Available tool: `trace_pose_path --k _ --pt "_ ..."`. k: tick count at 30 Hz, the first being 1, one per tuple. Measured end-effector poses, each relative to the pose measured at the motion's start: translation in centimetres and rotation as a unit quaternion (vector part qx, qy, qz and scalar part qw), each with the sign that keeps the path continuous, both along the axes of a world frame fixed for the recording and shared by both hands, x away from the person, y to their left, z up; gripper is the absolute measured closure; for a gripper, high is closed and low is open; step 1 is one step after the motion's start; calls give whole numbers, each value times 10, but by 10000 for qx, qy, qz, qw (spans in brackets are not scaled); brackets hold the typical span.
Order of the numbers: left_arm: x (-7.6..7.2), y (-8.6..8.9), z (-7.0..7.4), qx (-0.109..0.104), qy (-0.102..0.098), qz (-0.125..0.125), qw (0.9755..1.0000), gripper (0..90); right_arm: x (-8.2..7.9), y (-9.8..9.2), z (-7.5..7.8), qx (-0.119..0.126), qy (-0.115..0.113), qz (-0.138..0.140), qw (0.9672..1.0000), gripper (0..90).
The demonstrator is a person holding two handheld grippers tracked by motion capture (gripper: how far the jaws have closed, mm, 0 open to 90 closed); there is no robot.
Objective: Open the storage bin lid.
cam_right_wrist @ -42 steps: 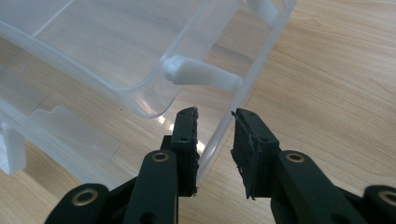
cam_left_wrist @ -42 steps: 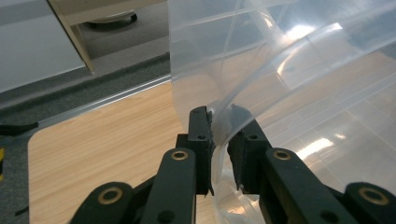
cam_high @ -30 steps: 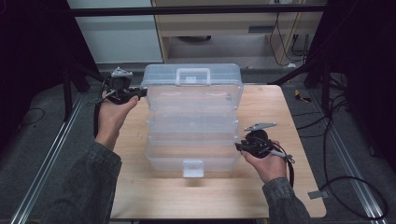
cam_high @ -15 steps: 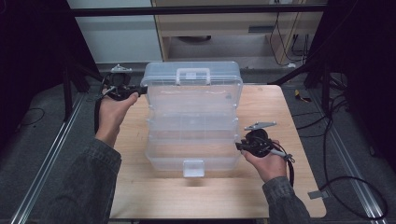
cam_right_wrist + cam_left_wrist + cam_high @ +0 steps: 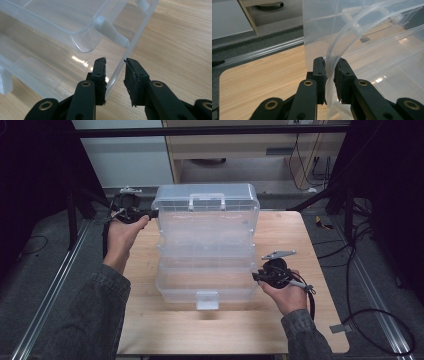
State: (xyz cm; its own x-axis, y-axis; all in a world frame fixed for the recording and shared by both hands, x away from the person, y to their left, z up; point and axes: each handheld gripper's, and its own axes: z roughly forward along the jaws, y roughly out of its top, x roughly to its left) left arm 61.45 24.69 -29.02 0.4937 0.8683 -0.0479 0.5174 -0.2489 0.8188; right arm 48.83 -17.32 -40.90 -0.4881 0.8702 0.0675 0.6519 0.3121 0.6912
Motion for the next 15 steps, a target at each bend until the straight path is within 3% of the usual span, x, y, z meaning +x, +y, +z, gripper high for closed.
trace_pose_path --k 2,3,8,15 --pt "1 0 1 96 -39 47 9999 793 0 0 0 3 0 -1 10000 702" --pt "1 0 2 243 -91 45 9997 846 0 0 0 -3 1 -2 10000 702" --pt "7 4 0 64 -24 59 10000 848 0 0 0 -18 -10 0 10000 704" --pt "12 1 1 98 7 111 9999 848 0 0 0 -25 -7 -6 10000 704"
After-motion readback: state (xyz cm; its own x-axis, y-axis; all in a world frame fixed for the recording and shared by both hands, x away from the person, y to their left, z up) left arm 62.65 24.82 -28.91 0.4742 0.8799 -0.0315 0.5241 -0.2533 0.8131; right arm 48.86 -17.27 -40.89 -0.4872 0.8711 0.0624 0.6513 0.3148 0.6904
